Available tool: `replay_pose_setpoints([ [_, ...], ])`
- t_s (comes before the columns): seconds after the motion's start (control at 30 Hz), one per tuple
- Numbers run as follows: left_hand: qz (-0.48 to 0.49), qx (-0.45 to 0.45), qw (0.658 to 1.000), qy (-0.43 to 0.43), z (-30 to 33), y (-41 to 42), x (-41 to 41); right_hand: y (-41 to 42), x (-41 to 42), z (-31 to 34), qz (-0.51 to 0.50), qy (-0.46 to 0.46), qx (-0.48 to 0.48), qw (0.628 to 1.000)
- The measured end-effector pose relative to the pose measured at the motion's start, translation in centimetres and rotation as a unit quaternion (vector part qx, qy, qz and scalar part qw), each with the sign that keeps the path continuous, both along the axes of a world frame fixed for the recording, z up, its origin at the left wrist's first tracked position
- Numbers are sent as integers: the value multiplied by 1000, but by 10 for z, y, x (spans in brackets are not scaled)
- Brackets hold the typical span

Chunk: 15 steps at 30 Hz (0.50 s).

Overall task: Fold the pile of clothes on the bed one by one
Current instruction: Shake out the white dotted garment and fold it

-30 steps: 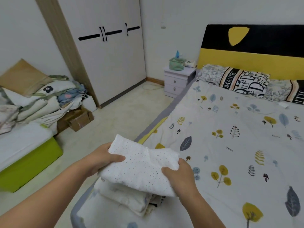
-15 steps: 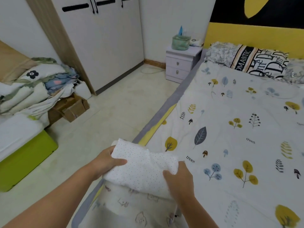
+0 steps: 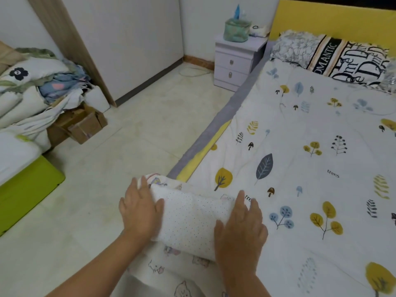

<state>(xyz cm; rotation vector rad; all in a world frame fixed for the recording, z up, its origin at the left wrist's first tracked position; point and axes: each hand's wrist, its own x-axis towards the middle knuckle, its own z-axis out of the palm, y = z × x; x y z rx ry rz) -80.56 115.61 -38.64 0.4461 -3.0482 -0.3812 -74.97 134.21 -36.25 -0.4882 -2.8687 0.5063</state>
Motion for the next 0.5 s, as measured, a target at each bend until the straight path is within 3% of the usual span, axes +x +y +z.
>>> replay_pose_setpoints([
  [0.07,-112,-42,989,85,-7,14,7,-16,3,-4,80,62,22,995],
  [0.13,-193,-50,979,38,-18,24,12,-31,5,-15,158,52,46,985],
  [0.23,-214,-32,972,-93,-37,27,15,-32,6,-44,196,-35,44,979],
  [0.3,-231,-9,966,-119,-48,25,15,-22,6,-59,198,-71,38,977],
  [0.5,-215,23,963,-163,-45,28,11,-17,1,-61,188,-35,61,980],
])
